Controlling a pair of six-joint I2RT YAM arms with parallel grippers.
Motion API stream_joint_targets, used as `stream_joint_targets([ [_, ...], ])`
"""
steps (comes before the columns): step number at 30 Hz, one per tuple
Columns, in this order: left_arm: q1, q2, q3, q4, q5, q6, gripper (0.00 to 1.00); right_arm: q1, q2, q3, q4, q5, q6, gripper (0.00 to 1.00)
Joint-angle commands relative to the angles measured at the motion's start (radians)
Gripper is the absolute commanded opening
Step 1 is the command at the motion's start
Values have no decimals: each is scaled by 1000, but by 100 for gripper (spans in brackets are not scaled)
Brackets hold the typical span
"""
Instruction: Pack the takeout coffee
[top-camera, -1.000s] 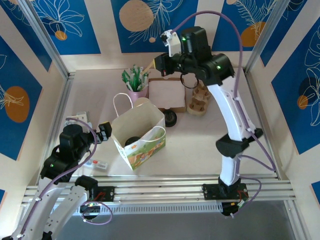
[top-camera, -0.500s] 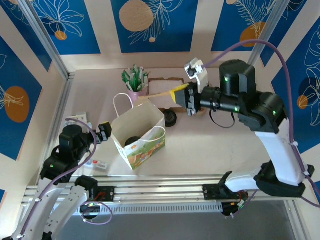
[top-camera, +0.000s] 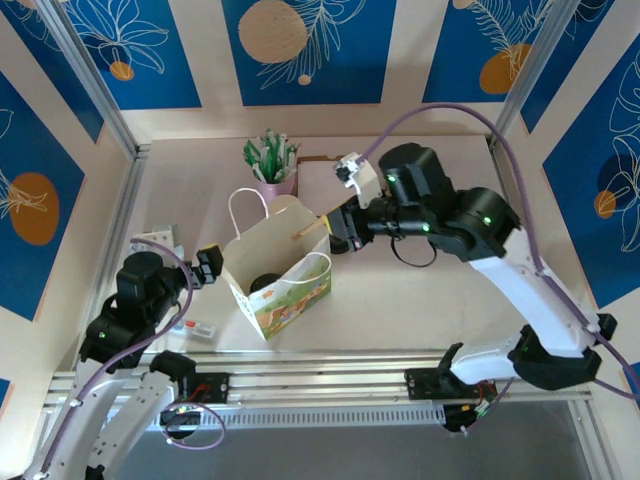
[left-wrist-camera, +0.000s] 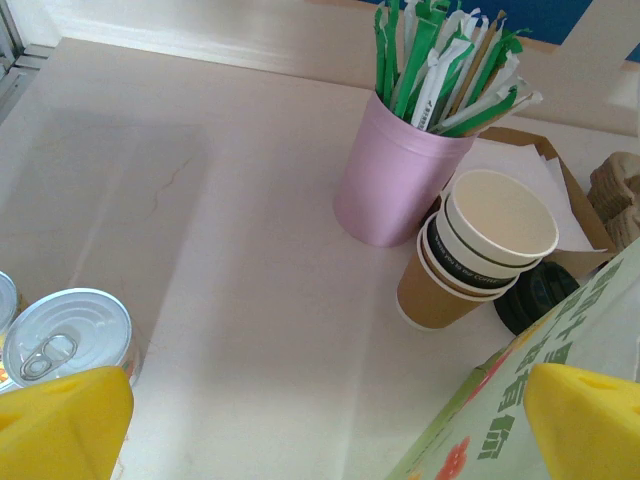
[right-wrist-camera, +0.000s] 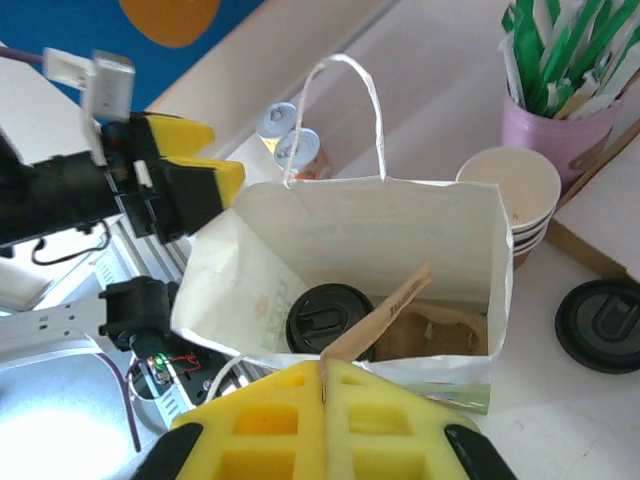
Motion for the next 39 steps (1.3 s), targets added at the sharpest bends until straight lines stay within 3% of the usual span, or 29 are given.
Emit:
stream_joint_targets([
  [1,-6,-19,-8,12,13,16,100,9,78,50,-42,7,28,0],
  [9,-6,-16,-8,12,18,20,100,52,351,258,-244,93,18,0],
  [16,-6,-18,-10,15,17,21,100,59,411,278,-264,143,8,1],
  [21,-7,-12,-9,15,22,22,100,57,435,280,-284,147,5,9],
  [28,-6,-9,-10,17,21,24,100,57,427,330,-269,120,-8,34],
  [32,-6,-9,-8,15,20,24,100,44,432,377,-273,109,-13,41],
  [35,-6,-9,-9,15,18,24,100,-2,412,398,-260,131,-10,48],
  [39,-6,-6,-9,17,19,24,100,-139,409,369,-205,112,-12,58],
])
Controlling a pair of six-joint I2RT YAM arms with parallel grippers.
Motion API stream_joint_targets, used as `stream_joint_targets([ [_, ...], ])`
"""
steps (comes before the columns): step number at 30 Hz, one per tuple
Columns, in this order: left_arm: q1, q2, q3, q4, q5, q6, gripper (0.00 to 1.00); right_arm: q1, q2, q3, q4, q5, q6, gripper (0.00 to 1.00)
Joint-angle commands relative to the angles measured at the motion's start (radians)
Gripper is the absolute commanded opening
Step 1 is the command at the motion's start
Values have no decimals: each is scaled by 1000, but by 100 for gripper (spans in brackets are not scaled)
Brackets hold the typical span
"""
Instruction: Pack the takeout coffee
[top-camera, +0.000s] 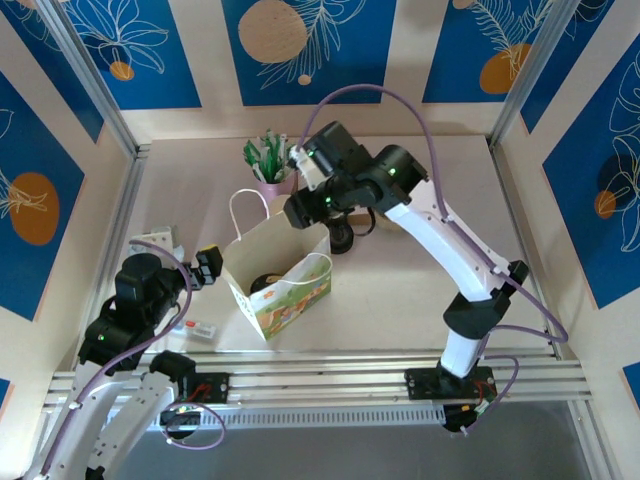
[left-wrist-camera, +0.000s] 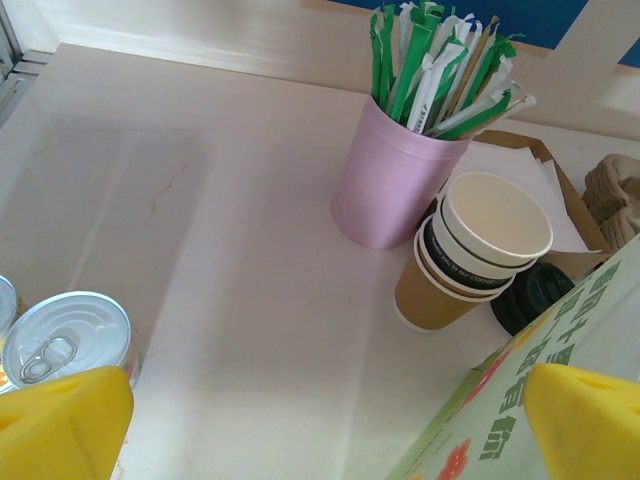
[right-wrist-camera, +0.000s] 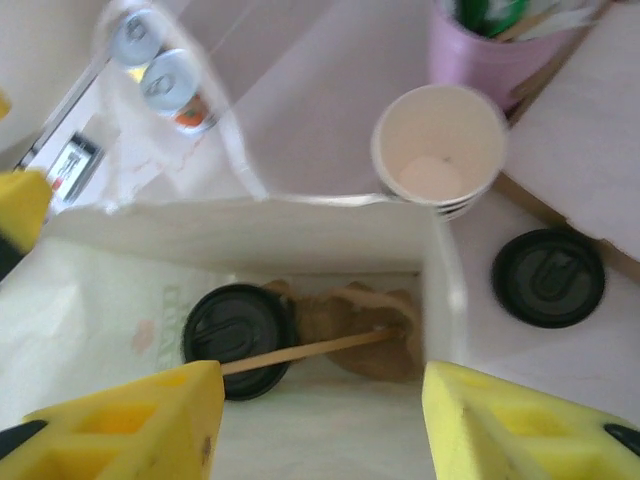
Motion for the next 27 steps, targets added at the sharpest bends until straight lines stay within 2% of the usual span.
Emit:
stream_joint_targets([
  [1,-6,3,-6,16,16,19,100,-119,-4,-7,39,-21,3,59],
  [4,-6,3,-6,16,16,20,100,-217,59,-31,76,1,6,63],
  [10,-6,-1,-7,16,15,21,100,-362,299,3,117,-23,51,70],
  [17,-6,5,-8,22,16,25,100,-368,593,235,102,80,43,75],
  [21,-6,4,-9,22,15,28,100,-390,726,335,88,63,57,75],
  [27,-6,12,-10,29,18,33,100,-390,829,371,82,101,34,72],
])
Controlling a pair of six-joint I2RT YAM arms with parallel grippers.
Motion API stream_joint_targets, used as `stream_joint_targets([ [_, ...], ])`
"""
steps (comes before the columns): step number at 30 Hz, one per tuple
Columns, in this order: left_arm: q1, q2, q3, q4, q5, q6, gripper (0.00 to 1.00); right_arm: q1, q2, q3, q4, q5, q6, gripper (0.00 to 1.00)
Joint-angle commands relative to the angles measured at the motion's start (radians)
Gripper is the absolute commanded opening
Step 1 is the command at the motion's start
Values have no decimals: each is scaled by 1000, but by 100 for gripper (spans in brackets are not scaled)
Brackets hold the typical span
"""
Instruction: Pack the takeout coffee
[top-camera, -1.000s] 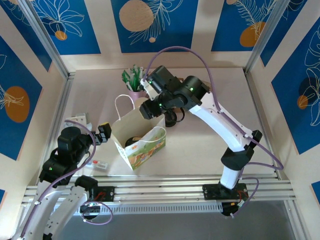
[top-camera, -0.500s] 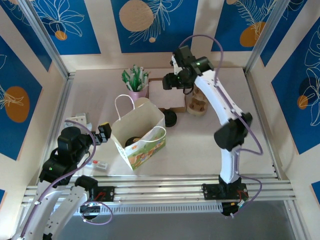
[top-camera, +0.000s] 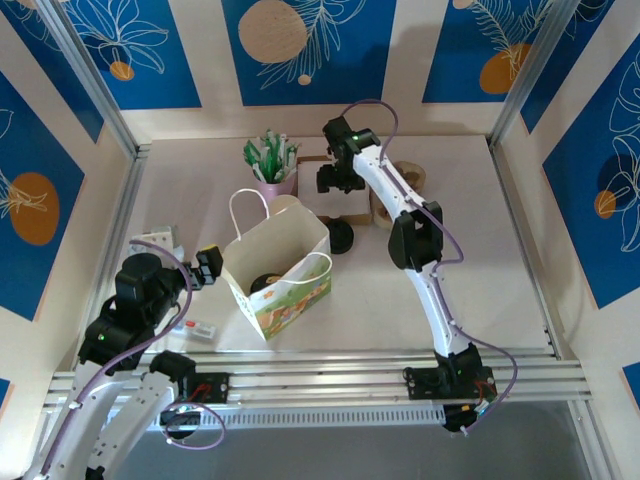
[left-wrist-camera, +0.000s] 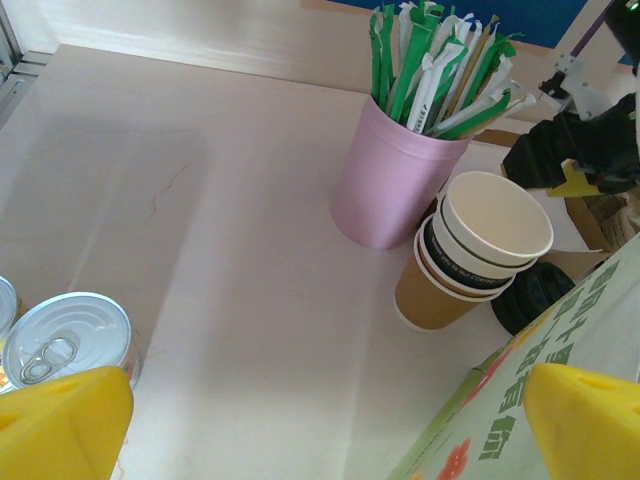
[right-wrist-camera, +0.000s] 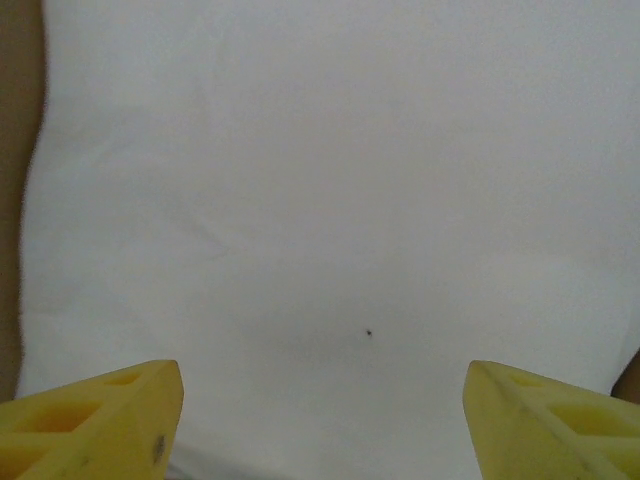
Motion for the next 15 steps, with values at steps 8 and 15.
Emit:
stream_joint_targets([
  [8,-6,21,-9,28,22,33,100,-4,113,43,-46,32,-26,61],
  [15,-6,27,-10,29,20,34,100,-7,111,50,-56,23,-25,36],
])
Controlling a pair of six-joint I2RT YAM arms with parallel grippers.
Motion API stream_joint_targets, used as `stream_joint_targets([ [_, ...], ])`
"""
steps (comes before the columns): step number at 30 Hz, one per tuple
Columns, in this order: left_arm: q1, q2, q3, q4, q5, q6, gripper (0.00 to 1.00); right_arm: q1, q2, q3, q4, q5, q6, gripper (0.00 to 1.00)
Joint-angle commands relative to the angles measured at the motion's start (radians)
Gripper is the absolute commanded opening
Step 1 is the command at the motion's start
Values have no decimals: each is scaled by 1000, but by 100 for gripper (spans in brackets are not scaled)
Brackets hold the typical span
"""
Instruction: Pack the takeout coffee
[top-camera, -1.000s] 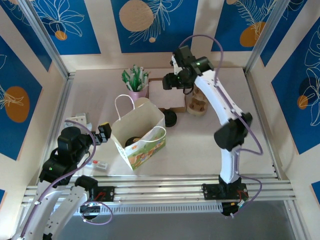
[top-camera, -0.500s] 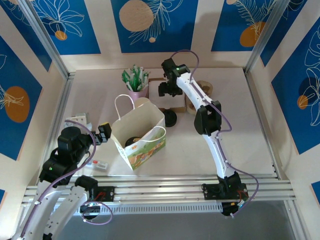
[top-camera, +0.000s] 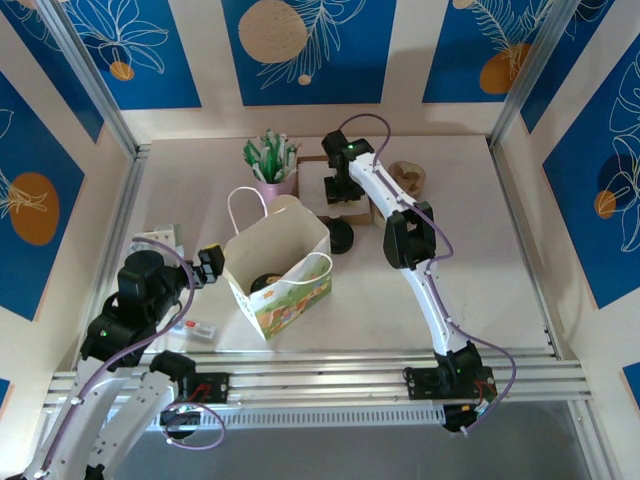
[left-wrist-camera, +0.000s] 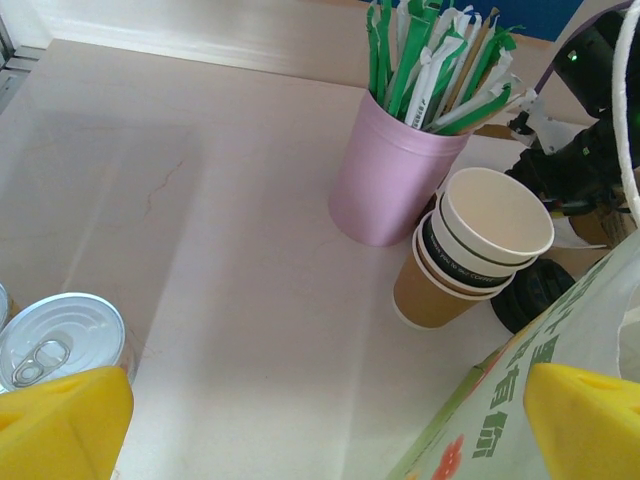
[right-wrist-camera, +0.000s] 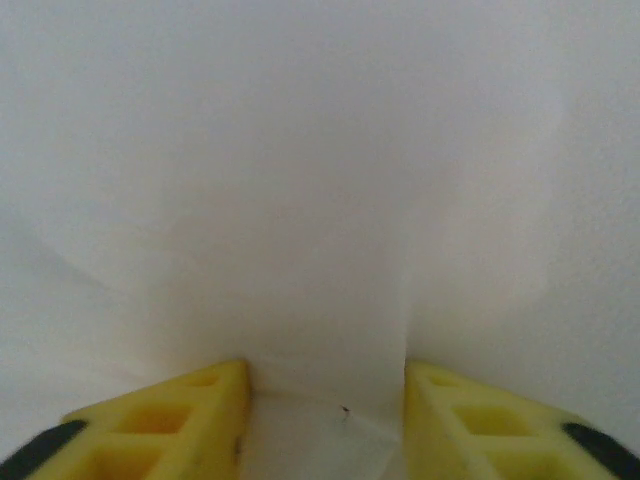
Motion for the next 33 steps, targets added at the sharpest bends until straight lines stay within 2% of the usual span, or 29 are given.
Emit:
stream_joint_targets([
  [1,-6,6,-10,18,14,31,100,-5,0,28,-40,-10,3,34],
  [4,-6,7,-10,19,15,30,100,-2,-32,22,-36,-12,3,26],
  [22,-6,3,-10,16,14,30,100,4,-125,40,-46,-5,-1,16],
  [25,-6,3,-10,16,15,31,100,3,-145,49,-52,-3,0,8],
  [28,-6,3,-10,17,15,31,100,-4,-193,56,-52,3,6,3],
  [33,-6,3,-10,16,16,30,100,-30,-325,52,-43,-17,14,2],
])
